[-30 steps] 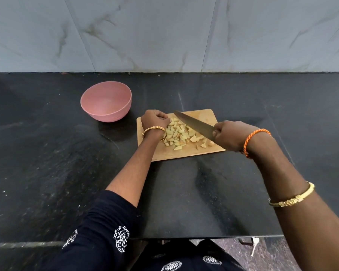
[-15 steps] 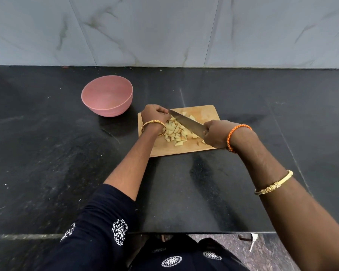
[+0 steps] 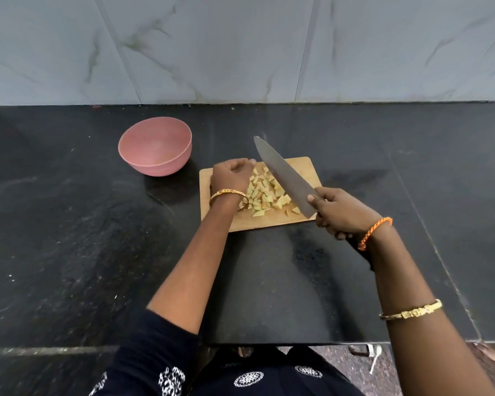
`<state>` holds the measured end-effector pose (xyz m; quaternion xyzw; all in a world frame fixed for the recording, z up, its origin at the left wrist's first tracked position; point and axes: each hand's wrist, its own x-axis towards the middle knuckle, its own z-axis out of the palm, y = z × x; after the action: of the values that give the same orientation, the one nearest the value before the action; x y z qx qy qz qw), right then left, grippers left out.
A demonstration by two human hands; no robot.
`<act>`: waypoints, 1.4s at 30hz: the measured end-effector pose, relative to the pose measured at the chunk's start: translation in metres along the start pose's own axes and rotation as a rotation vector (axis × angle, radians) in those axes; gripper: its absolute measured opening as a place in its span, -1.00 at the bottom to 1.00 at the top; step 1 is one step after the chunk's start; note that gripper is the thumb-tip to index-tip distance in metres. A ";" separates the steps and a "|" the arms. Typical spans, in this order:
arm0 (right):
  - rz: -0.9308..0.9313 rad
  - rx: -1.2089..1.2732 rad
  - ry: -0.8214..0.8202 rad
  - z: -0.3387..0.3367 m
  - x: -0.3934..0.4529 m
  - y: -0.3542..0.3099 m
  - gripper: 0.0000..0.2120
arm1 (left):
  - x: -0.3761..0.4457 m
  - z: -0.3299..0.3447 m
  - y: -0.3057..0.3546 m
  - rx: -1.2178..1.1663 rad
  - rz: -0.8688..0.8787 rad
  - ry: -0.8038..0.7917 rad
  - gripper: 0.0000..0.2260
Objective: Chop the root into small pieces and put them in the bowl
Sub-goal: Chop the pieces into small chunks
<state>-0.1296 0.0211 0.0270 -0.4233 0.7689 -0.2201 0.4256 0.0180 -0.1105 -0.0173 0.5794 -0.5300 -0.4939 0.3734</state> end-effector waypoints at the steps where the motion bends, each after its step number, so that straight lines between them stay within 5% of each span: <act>1: -0.010 0.093 -0.020 0.004 0.001 0.002 -0.77 | -0.005 0.004 0.004 -0.075 -0.092 -0.080 -0.77; 4: -0.026 0.299 -0.059 0.010 0.003 0.003 -0.76 | -0.024 0.015 0.015 -0.307 -0.357 -0.407 -0.71; 6: -0.020 0.384 -0.096 0.011 0.002 0.003 -0.76 | -0.030 0.019 0.016 -0.435 -0.423 -0.484 -0.59; 10: -0.015 0.455 -0.192 0.009 -0.006 0.010 -0.74 | -0.019 0.016 0.012 -0.623 -0.445 -0.371 -0.57; 16: -0.004 0.461 -0.221 0.006 -0.010 0.016 -0.74 | -0.009 0.003 0.014 -0.682 -0.406 -0.282 -0.89; 22: -0.008 0.537 -0.249 0.011 -0.007 0.010 -0.73 | -0.019 0.008 0.024 -0.556 -0.445 -0.529 -0.82; 32: 0.027 0.536 -0.287 0.012 -0.003 0.014 -0.79 | -0.010 0.001 0.023 -0.663 -0.531 -0.437 -0.94; 36: 0.034 0.521 -0.107 0.008 0.000 0.022 -0.79 | -0.001 -0.008 0.023 -0.655 -0.542 -0.375 -0.99; 42: -0.056 0.031 0.337 0.005 0.003 0.041 -0.71 | 0.002 -0.002 0.028 -0.233 -0.306 -0.285 -0.79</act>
<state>-0.1451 0.0411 -0.0063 -0.3952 0.8139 -0.3115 0.2905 0.0134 -0.1170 0.0098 0.5304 -0.4228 -0.6793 0.2801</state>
